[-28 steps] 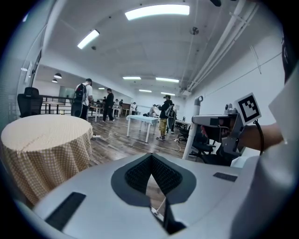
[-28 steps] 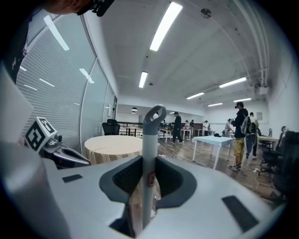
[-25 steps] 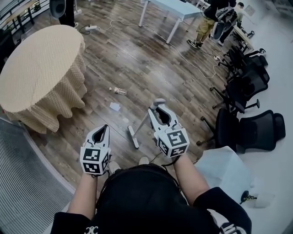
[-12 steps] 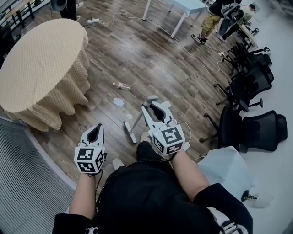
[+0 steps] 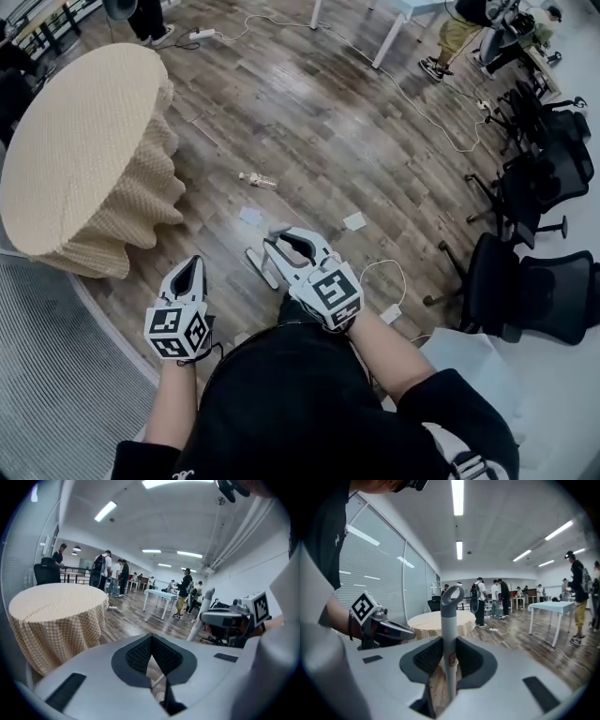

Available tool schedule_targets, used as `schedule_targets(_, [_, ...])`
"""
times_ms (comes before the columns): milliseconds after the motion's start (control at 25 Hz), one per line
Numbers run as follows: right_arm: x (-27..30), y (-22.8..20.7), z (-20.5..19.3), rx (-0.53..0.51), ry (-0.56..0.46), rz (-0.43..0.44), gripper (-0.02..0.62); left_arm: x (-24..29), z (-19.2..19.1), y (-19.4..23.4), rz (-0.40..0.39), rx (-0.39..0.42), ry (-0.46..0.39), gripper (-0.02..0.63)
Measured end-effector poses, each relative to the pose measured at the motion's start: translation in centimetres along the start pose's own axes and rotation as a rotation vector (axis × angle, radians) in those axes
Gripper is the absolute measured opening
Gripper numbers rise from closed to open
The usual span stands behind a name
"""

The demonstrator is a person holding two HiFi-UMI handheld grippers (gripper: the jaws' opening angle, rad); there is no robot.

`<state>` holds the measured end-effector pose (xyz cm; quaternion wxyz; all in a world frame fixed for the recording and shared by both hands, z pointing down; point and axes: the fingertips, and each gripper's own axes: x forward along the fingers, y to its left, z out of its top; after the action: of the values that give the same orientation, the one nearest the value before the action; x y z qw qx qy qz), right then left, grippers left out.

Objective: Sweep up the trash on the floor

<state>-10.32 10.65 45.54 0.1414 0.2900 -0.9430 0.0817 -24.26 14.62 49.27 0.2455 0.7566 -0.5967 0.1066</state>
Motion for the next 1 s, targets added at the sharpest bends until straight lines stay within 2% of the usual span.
schedule_targets(120, [0.4, -2.6, -1.5, 0.032, 0.017, 0.075, 0.098, 3.7, 1.6, -1.7, 0.011, -0.028, 0.002, -0.005])
schedule_targets(360, [2.4, -7.2, -3.9, 0.095, 0.036, 0.135, 0.101, 8.4, 3.5, -3.4, 0.066, -0.039, 0.028, -0.005])
schedule_targets(560, [3.8, -10.5, -7.0, 0.049, 0.058, 0.086, 0.098, 9.7, 3.0, -4.6, 0.095, -0.077, 0.058, -0.005])
schedule_targets(760, [4.8, -14.9, -7.4, 0.065, 0.055, -0.018, 0.100, 11.4, 3.0, -4.9, 0.061, -0.054, 0.109, -0.005])
schedule_targets(880, [5.0, -16.8, -7.7, 0.090, 0.080, -0.067, 0.100, 12.6, 4.6, -4.9, 0.024, -0.037, 0.083, -0.005])
schedule_targets(1000, [4.2, -17.1, -8.0, 0.062, 0.099, -0.073, 0.101, 13.3, 5.5, -5.2, 0.002, -0.041, 0.066, -0.005])
